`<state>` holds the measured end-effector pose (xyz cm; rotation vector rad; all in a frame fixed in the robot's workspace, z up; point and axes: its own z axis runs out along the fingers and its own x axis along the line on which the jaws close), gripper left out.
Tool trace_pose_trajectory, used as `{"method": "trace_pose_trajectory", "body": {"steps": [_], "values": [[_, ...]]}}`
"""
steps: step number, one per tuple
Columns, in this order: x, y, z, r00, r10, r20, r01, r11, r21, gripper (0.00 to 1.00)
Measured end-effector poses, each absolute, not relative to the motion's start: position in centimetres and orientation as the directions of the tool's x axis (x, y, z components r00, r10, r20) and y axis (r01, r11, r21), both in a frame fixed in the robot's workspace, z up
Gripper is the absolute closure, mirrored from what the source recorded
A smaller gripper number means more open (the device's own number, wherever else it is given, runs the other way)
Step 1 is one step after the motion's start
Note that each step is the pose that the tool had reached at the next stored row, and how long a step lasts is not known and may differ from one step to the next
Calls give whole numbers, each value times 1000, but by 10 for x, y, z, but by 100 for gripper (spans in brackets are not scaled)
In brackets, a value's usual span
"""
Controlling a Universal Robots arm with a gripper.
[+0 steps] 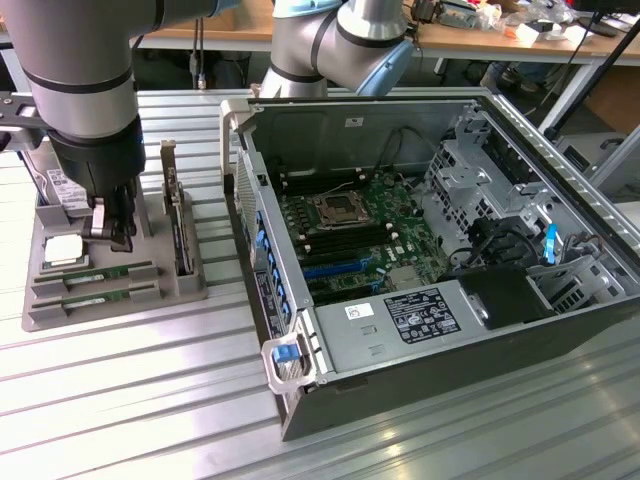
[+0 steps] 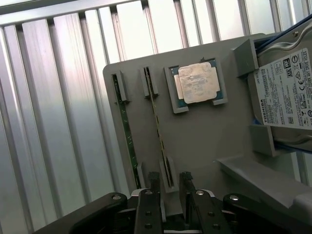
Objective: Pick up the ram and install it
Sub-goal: 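Pick up the ram and move it above insertion slot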
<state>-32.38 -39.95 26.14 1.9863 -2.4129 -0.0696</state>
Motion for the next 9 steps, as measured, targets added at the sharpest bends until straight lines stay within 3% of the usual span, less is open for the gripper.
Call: {"method": "trace_pose_trajectory", "body": {"steps": [9], "values": [[-324,-400,253,-192,-981,-16,-980,192,45,70]]}}
